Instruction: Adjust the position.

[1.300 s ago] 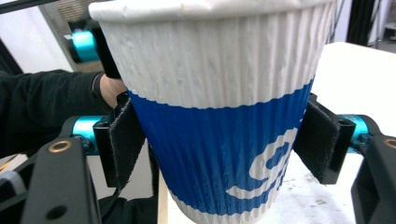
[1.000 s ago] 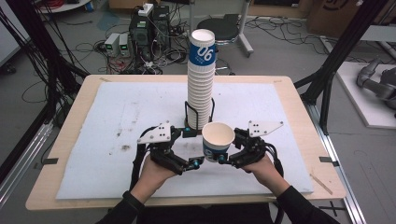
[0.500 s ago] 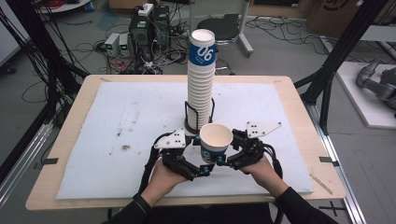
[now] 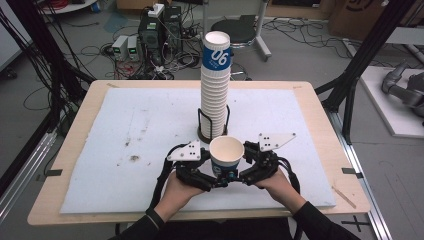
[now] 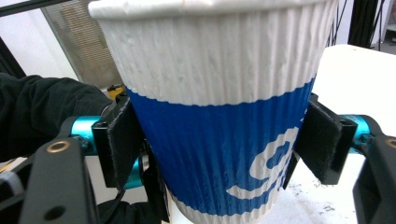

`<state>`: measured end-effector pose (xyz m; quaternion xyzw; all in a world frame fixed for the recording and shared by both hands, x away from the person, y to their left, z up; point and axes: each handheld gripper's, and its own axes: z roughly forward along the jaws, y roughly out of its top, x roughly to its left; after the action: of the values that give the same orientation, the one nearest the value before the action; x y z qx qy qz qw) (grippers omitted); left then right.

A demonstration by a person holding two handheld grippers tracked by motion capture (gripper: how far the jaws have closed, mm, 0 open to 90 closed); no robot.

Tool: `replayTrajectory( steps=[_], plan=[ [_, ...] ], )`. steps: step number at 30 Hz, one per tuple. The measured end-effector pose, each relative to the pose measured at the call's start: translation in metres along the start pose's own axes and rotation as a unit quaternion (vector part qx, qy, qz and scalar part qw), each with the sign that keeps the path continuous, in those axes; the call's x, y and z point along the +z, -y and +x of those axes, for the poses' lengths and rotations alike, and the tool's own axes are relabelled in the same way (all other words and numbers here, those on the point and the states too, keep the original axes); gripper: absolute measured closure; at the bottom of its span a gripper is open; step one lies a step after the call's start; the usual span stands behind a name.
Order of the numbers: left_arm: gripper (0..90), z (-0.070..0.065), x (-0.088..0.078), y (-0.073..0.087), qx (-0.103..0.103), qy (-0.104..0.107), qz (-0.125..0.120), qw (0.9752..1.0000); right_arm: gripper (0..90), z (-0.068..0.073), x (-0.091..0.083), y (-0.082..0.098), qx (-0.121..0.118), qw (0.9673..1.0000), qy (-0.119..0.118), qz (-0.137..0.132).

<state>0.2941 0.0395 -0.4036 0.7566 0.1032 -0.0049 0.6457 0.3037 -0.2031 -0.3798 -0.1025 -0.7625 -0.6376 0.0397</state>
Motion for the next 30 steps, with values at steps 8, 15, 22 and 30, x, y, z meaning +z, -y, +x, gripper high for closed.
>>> replayTrajectory(
  steps=[8, 15, 22, 30],
  plan=[
    [29.9, -0.0013, 0.0051, 0.0036, 0.004, 0.006, 0.014, 0.9999, 17.2, 0.0033, -0.0029, -0.0062, 0.005, 0.9999, 0.004, -0.013],
    [28.4, -0.0003, 0.0048, 0.0048, 0.002, 0.008, 0.010, 0.9999, 21.1, 0.0035, -0.0033, -0.0054, 0.006, 0.9999, 0.002, -0.014],
    [18.0, -0.0048, 0.0046, 0.0000, 0.007, 0.005, -0.004, 1.0000, 21.5, 0.0032, -0.0021, -0.0037, 0.004, 0.9999, 0.005, -0.010],
    [26.1, -0.0039, 0.0009, 0.0002, 0.006, 0.000, -0.011, 0.9999, 21.6, 0.0055, 0.0024, -0.0021, 0.000, 1.0000, 0.003, -0.003]
  ],
)
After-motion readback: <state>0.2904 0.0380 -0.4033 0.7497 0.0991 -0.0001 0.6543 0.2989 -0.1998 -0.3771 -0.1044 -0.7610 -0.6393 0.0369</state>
